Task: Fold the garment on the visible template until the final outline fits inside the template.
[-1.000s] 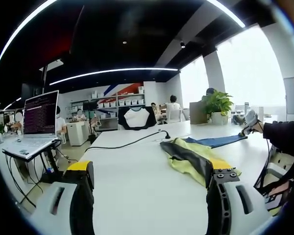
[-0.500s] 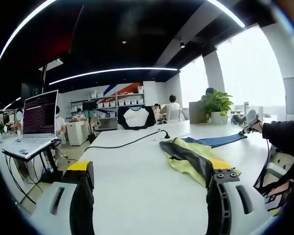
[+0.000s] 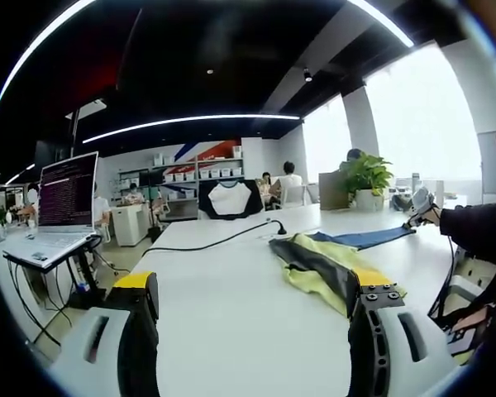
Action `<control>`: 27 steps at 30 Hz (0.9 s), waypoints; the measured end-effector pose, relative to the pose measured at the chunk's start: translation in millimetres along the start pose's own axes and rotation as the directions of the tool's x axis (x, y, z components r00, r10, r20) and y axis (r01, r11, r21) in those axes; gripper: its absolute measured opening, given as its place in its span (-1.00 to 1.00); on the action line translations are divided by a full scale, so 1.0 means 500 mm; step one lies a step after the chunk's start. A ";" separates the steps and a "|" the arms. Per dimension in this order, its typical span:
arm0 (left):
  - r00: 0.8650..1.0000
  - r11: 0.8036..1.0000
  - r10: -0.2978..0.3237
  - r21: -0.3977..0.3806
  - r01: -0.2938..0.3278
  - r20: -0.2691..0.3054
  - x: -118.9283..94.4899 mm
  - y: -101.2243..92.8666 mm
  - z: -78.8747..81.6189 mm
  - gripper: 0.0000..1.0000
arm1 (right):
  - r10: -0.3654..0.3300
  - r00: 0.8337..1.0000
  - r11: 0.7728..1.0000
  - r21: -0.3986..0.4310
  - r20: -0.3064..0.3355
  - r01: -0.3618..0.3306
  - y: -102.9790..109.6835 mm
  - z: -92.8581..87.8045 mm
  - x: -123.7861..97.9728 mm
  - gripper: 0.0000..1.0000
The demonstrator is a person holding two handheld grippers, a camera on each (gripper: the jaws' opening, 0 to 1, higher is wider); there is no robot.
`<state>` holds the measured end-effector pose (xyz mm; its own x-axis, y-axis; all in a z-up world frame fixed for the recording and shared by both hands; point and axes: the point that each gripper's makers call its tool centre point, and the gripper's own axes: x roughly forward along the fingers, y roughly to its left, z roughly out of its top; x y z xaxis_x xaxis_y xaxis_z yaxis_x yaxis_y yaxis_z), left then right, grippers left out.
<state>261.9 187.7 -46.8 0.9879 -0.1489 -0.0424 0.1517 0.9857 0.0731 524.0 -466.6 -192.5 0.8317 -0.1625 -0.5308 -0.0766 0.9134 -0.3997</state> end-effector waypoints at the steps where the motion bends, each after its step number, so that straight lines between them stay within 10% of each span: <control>1: 1.000 1.000 -0.003 0.000 0.003 0.003 0.000 -0.001 0.002 0.99 | -0.012 1.000 1.000 -0.015 0.002 0.012 -0.004 0.000 0.001 -0.99; 9: 0.999 1.000 -0.007 0.028 0.006 0.031 0.002 -0.010 0.014 0.99 | -0.104 0.990 0.994 0.056 0.092 0.099 -0.039 0.030 -0.040 -0.83; 23: 0.972 0.990 -0.124 -0.037 0.134 0.202 -0.003 -0.069 0.075 0.99 | -0.081 0.955 0.989 0.138 0.285 0.043 -0.012 0.137 -0.138 -0.42; 27: 0.983 0.991 -0.122 -0.029 0.127 0.141 -0.003 -0.076 0.053 0.99 | -0.051 0.943 0.986 0.166 0.329 -0.004 0.010 0.157 -0.172 -0.40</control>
<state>255.5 148.6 -23.0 0.9565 -0.2776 0.0896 0.2752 0.9606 0.0381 495.1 -418.9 -90.1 0.9690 -0.0777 -0.2345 0.0123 0.9633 -0.2682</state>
